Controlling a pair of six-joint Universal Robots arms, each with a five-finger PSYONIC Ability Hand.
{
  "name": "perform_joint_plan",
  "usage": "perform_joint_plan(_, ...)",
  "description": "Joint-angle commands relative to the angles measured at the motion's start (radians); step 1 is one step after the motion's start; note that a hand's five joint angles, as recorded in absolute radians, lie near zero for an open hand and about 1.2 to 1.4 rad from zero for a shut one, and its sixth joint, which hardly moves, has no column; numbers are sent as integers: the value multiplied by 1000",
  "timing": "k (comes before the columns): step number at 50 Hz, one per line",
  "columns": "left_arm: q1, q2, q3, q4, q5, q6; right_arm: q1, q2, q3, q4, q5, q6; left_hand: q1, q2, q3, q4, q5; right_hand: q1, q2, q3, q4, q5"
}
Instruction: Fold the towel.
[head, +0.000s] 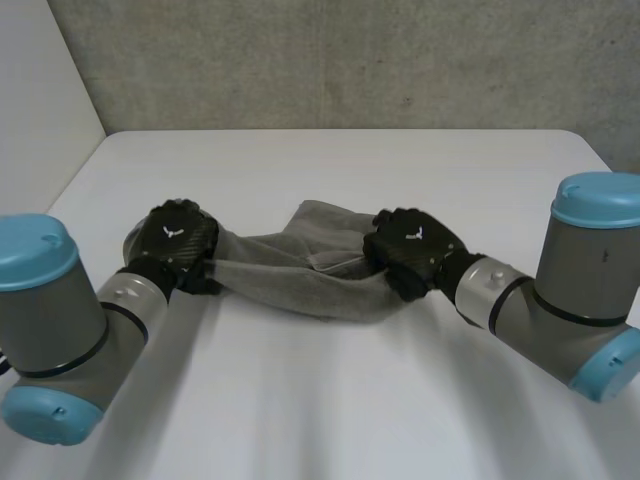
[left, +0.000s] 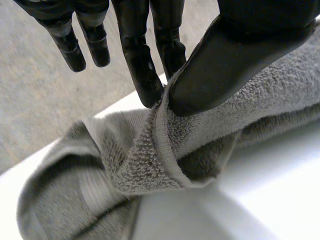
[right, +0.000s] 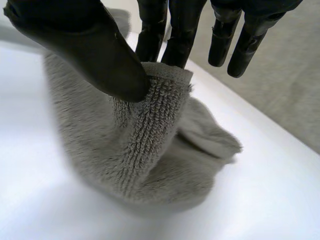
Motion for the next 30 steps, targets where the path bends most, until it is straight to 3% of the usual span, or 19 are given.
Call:
perform_joint_plan(1,-2,71,-17,-17,7,1,-16,0,33,88,-67,-159,102,77,-51,-59,74,77,79,-43,-76,61)
perform_joint_plan(7,15,42,44,-44,82,2,-19,5,-31,185,-78,-317,102,77,-51,-59,74,77,79,-43,-76,61)
perform_joint_plan(12,41,-61,223,-61,117,4,-16,17,-151,186,-58,-319,102,77,-51,-59,74,77,79,-43,-76,61)
perform_joint_plan(14,53,-77,303,-76,117,8,-10,26,-345,174,-31,-234,102,77,-51,-59,74,77,79,-43,-76,61)
perform_joint_plan(15,53,-80,387,-93,117,15,-9,26,-346,174,-30,-233,102,77,-51,-59,74,77,79,-43,-76,61)
perform_joint_plan(17,50,-79,467,-99,116,13,-3,-1,-519,121,79,-59,102,77,-51,-59,74,77,79,-43,-76,61)
perform_joint_plan(18,47,-70,534,-101,114,4,-3,-1,-519,120,80,-58,102,77,-51,-59,74,77,79,-43,-76,61)
perform_joint_plan(20,44,-36,586,-96,113,2,-12,-94,-581,-15,221,143,102,77,-51,-59,74,77,79,-43,-76,61)
perform_joint_plan(22,51,101,616,-23,108,-10,-16,-147,-559,-104,261,220,102,77,-51,-59,74,77,79,-43,-76,61)
perform_joint_plan(25,55,159,593,60,106,-34,-22,-219,-452,-255,263,282,102,77,-51,-59,74,77,79,-43,-76,61)
perform_joint_plan(27,62,260,462,230,123,-105,-26,-247,-379,-304,250,278,102,77,-51,-59,74,77,79,-43,-76,61)
perform_joint_plan(30,71,309,333,336,152,-165,-37,-282,-258,-308,209,255,102,77,-51,-59,74,77,79,-43,-76,61)
